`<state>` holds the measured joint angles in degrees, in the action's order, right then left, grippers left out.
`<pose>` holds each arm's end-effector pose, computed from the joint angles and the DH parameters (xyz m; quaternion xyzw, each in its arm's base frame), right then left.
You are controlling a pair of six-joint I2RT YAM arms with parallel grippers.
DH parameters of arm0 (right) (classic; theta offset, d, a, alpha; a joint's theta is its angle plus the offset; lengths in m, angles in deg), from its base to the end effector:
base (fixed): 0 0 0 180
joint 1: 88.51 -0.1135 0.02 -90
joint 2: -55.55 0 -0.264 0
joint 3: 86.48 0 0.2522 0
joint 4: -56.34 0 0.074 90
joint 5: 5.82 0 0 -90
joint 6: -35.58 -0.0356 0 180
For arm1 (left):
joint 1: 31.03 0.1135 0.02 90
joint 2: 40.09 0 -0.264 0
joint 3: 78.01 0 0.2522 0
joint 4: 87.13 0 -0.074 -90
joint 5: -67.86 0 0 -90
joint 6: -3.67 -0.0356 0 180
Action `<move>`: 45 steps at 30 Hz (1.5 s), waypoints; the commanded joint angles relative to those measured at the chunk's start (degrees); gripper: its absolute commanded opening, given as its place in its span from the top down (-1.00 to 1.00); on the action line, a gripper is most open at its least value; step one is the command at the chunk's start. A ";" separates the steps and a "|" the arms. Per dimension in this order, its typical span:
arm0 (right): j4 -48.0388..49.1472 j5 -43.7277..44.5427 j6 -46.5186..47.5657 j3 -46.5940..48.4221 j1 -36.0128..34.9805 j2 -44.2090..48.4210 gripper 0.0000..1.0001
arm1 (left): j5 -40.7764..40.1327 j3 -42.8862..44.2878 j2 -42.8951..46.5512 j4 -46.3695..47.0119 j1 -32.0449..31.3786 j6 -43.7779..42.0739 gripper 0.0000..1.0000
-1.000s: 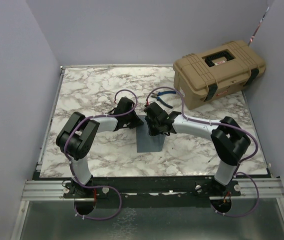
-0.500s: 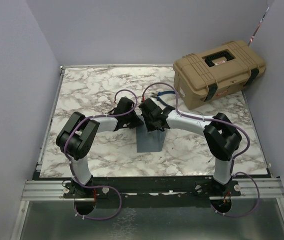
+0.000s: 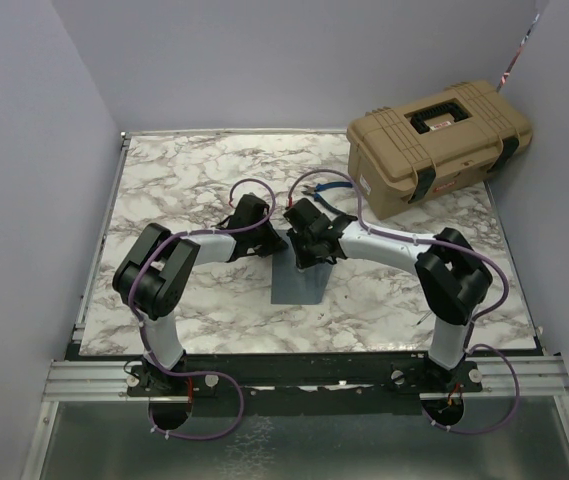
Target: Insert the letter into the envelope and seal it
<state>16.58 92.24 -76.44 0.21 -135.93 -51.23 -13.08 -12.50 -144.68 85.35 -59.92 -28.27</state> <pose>0.2662 0.2823 0.1852 -0.1939 0.9437 0.0920 0.2519 0.3101 -0.1775 0.1307 -0.2050 0.9037 -0.3069 0.2170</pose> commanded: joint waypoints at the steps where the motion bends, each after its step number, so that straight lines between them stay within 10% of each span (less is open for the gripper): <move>1: -5.37 -8.58 0.59 -3.60 -0.63 2.89 0.99 | -5.58 -3.56 -5.59 -11.19 -0.03 -3.05 1.00; 26: 7.89 10.23 5.78 -1.60 -0.88 -1.70 0.99 | -5.23 -4.65 -6.42 -11.17 0.04 -3.38 1.00; 45: -2.49 -11.34 3.20 0.51 -0.92 0.88 0.99 | -5.04 -4.87 -7.63 -11.20 0.49 -2.43 1.00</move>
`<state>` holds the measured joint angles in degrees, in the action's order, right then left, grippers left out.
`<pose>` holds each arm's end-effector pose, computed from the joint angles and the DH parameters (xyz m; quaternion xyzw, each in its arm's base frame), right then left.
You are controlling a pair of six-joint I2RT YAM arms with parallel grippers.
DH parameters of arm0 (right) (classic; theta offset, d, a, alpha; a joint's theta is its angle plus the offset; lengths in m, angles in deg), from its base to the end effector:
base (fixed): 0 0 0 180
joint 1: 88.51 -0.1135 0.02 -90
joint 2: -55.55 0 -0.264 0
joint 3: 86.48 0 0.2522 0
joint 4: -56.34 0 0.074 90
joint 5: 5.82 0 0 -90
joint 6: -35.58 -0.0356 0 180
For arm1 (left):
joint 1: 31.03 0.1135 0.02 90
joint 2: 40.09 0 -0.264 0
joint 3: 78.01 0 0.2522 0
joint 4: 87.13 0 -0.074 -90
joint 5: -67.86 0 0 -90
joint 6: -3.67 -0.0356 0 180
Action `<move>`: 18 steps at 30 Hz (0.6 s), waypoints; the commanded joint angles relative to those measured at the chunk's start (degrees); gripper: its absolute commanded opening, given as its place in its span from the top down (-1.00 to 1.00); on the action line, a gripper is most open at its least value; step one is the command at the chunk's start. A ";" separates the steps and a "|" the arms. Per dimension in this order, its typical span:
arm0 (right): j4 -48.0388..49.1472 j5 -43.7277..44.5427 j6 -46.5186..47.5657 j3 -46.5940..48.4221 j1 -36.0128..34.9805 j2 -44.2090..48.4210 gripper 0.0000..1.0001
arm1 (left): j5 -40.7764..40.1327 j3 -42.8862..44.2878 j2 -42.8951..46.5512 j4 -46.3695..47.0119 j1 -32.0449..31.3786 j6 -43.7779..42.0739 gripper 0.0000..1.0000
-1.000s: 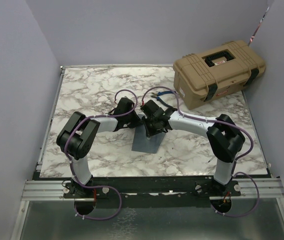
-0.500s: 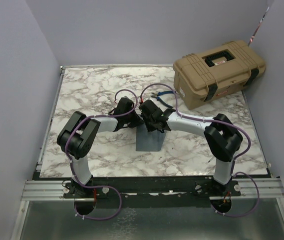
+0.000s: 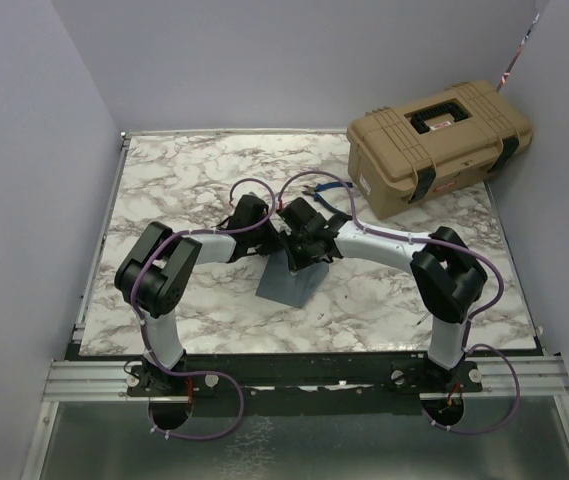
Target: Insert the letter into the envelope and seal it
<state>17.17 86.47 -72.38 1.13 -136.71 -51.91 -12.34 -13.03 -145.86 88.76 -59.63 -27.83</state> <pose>0.2629 0.2919 0.1858 -0.2462 0.9315 0.1296 0.2342 0.3131 -0.1776 0.1258 -0.2057 0.8975 -0.3204 0.2226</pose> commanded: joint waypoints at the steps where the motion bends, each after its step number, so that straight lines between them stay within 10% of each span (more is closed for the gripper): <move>1: -2.43 -5.78 -1.00 -1.18 -0.13 1.94 0.99 | -5.81 -4.41 -6.46 -14.52 0.21 -2.74 1.00; 18: 7.57 12.96 -9.67 -6.10 -0.11 0.32 1.00 | -5.70 -5.31 -6.11 -14.54 0.43 -2.19 1.00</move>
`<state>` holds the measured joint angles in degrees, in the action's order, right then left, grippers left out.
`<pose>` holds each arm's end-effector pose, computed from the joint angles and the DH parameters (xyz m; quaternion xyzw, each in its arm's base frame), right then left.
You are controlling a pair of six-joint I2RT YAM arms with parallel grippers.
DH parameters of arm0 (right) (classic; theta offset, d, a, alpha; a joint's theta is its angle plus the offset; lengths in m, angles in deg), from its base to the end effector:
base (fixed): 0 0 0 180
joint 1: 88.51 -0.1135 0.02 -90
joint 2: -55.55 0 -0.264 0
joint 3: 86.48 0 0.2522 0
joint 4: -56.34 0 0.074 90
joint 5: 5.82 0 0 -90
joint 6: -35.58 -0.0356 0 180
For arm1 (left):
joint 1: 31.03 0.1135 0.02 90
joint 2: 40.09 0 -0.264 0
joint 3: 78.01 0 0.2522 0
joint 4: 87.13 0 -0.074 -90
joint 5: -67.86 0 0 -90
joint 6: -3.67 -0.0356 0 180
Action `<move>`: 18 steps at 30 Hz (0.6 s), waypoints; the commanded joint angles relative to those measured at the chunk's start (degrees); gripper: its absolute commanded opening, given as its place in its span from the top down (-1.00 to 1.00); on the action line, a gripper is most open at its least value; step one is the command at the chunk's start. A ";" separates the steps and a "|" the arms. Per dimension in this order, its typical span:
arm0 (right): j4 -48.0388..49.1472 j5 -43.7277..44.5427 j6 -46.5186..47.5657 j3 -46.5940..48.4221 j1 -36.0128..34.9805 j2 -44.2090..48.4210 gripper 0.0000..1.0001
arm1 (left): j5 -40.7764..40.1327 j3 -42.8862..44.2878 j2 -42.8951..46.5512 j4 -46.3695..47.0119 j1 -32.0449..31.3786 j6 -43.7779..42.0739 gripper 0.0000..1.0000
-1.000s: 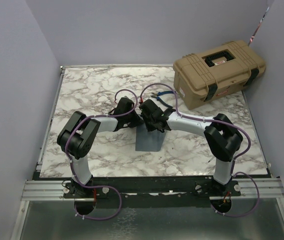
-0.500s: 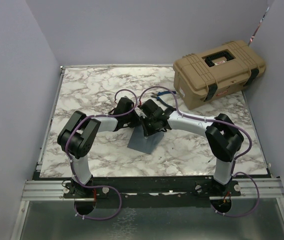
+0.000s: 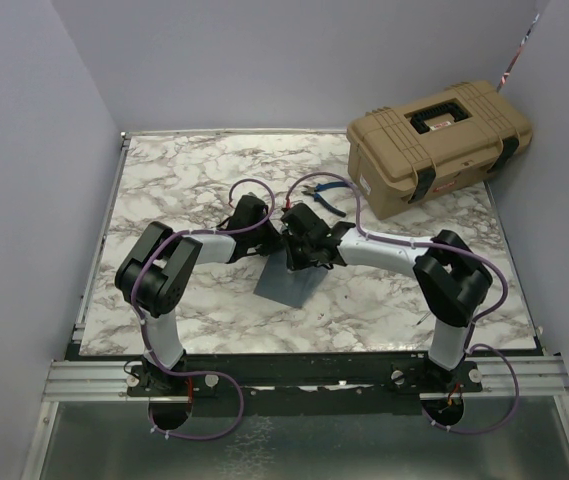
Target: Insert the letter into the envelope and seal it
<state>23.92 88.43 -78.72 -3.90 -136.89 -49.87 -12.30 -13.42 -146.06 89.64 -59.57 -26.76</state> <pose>0.2577 0.2861 0.1801 -0.1881 0.9351 0.1483 0.2613 0.3129 -0.1771 0.1240 -0.2140 0.8945 -0.3242 0.2212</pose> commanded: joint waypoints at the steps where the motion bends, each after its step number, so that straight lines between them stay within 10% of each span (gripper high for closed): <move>1: 0.12 12.96 -3.60 -0.85 0.09 -2.02 0.99 | -5.68 -5.03 -5.82 -15.37 0.40 -3.30 1.00; 18: -0.84 16.50 -1.78 7.30 0.13 -3.85 0.99 | -3.22 -3.61 -5.97 -14.55 0.51 -5.74 1.00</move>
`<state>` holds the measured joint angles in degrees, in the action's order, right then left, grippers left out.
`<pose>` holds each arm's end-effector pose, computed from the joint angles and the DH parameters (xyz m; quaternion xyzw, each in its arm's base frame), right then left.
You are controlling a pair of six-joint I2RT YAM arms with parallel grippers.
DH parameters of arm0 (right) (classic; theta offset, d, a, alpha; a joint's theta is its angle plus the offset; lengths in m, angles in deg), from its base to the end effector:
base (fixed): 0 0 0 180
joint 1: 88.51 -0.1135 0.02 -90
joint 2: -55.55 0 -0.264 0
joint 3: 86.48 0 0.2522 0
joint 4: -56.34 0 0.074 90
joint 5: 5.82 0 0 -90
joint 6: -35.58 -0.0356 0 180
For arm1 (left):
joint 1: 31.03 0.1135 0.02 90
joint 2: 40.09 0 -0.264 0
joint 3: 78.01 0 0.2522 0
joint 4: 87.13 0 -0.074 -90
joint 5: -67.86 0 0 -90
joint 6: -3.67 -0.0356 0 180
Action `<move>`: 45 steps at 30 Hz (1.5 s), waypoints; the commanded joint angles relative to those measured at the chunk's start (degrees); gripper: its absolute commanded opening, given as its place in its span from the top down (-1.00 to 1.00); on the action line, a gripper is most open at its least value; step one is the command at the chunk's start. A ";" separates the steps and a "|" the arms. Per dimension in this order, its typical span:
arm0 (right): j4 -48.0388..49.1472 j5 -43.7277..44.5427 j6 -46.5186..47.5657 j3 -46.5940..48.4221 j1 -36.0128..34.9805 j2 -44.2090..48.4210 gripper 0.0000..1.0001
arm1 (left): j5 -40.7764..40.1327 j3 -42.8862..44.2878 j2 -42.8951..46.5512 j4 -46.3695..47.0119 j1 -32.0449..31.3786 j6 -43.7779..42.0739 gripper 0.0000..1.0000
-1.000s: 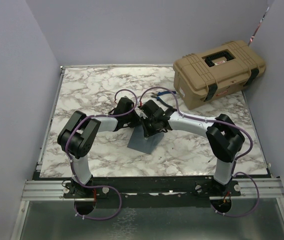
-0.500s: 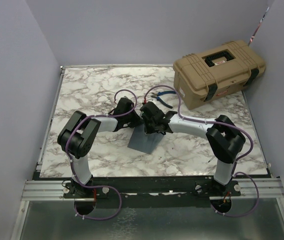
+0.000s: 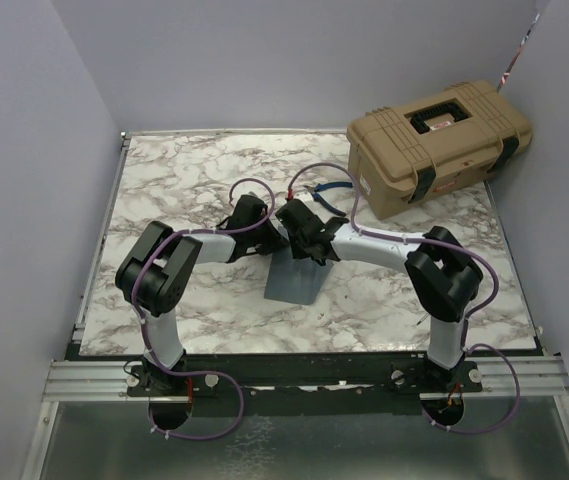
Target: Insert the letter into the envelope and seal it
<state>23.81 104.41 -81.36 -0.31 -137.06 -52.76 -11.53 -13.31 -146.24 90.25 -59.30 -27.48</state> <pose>0.2731 0.2907 0.1815 -0.1235 0.9314 0.0505 0.3387 0.3146 -0.1766 0.1243 -0.2070 0.8939 -0.3294 0.2229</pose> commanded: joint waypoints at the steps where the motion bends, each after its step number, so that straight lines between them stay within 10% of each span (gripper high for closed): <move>1: -1.15 0.28 0.70 4.44 0.30 -0.45 0.99 | -3.53 -3.69 -5.60 -14.84 0.24 -5.06 1.00; 11: -3.23 -5.47 -6.47 -1.27 3.55 15.76 0.99 | 4.74 -2.84 -1.01 -7.05 0.23 -5.59 0.94; 35: 26.52 -35.24 -32.21 -40.05 26.56 34.57 0.93 | 7.09 -12.37 24.59 -10.99 4.23 -12.03 -0.96; 45: 39.07 -40.11 -36.38 -42.67 31.47 27.23 0.85 | 2.17 -15.52 27.79 -16.52 4.86 -12.94 -0.95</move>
<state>55.15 68.04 -114.85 -42.26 -106.73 -22.47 -6.79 -27.69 -119.37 76.15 -54.96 -39.09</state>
